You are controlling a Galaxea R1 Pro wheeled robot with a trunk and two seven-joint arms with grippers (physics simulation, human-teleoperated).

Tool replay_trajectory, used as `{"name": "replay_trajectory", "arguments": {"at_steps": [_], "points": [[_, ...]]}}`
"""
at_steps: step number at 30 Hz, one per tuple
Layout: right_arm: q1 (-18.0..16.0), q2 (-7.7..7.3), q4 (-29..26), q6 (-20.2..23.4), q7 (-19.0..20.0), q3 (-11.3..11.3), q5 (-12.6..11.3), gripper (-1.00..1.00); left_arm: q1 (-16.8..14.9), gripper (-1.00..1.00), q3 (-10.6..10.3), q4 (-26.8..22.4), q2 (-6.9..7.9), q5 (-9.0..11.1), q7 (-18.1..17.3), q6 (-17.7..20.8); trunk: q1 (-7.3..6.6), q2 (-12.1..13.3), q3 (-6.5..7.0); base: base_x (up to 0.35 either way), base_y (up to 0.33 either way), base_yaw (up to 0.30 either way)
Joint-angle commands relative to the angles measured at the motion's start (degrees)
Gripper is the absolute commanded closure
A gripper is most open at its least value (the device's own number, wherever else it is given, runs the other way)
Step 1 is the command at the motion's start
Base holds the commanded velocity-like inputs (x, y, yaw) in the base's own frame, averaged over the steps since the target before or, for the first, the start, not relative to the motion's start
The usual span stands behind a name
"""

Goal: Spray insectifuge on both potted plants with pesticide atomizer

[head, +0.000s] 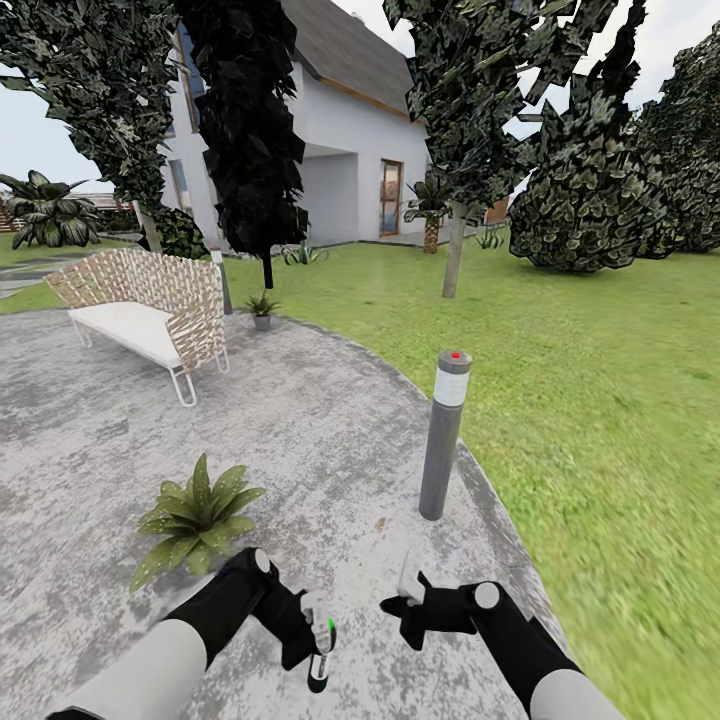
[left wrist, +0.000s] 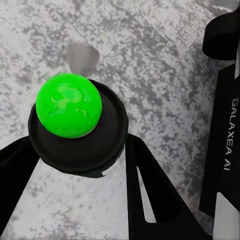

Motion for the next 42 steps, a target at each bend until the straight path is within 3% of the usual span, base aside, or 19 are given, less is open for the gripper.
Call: {"name": "replay_trajectory", "arguments": {"at_steps": [1, 4, 7, 13, 26, 31, 42], "points": [[0.0, 0.05, -0.1, -0.4, 0.1, -0.1, 0.5, 1.00, 0.0, 1.00, 0.0, -0.1, -0.26, -0.1, -0.2, 0.6, -0.01, 0.0, -0.06, 0.000, 0.000, 0.000], [0.0, 0.57, -0.1, -0.4, 0.3, -0.1, 0.5, 1.00, 0.0, 1.00, 0.0, -0.1, -1.33, -0.2, 0.3, 0.7, -0.01, 0.0, -0.06, 0.000, 0.000, 0.000], [0.0, 1.54, -0.1, -0.4, 0.3, -0.1, 0.5, 1.00, 0.0, 1.00, -0.1, -0.1, -2.52, -0.6, 3.6, 1.1, -0.01, 0.0, -0.06, 0.000, 0.000, 0.000], [0.0, 2.11, 0.0, -0.4, 0.3, -0.1, 0.5, 1.00, -0.1, 1.00, 0.0, -0.1, -3.08, -1.5, 6.4, 1.3, -0.01, 0.0, -0.06, 0.000, 0.000, 0.000], [0.0, 2.37, -0.1, -0.4, 0.3, -0.1, 0.5, 1.00, -0.1, 1.00, 0.0, -0.1, -4.54, -1.5, 7.0, 1.3, -0.01, 0.0, -0.06, 0.000, 0.000, 0.000], [0.0, 2.44, -0.1, -0.4, 0.3, -0.1, 0.5, 1.00, -0.1, 1.00, 0.0, -0.1, -4.70, -1.3, 8.8, 1.4, -0.01, 0.0, -0.06, 0.000, 0.000, 0.000], [0.0, 2.43, -0.1, -0.4, 0.3, -0.1, 0.5, 1.00, -0.1, 1.00, 0.2, 0.0, -5.29, -1.0, 9.0, 1.2, -0.01, 0.0, -0.06, 0.000, 0.000, 0.000]]}}
